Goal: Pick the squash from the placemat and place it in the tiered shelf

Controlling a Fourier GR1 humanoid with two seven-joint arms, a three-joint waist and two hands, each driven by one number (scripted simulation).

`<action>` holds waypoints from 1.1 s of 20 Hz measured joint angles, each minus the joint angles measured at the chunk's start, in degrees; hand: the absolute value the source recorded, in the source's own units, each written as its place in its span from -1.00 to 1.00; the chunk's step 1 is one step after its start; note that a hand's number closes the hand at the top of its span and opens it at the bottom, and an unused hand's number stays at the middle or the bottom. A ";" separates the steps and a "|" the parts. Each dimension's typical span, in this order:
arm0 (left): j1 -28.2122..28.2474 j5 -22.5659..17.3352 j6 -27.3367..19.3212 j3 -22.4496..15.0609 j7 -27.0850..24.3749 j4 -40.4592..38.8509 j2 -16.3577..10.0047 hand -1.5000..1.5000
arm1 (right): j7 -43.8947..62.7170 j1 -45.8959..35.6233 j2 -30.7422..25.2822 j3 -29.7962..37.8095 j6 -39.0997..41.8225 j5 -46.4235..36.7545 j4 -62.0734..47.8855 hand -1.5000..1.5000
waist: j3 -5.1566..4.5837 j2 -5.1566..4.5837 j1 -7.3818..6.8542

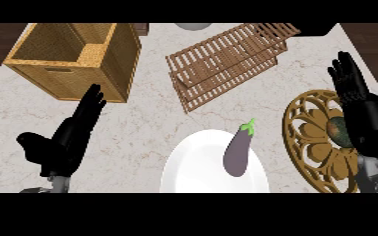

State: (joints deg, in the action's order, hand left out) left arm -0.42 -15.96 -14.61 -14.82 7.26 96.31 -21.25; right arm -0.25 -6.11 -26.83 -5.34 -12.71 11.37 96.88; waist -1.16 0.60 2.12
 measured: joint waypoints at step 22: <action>-0.52 -4.73 3.23 4.44 6.36 -14.01 -0.24 0.00 | -33.16 1.38 -33.35 17.84 48.80 3.65 -44.37 -1.00 | 1.80 -1.30 -3.30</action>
State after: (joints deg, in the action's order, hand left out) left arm -0.94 -20.69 -11.38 -10.38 13.62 82.30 -21.49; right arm -33.41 -4.73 -60.17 12.51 36.09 15.02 52.51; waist 0.64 -0.70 -1.18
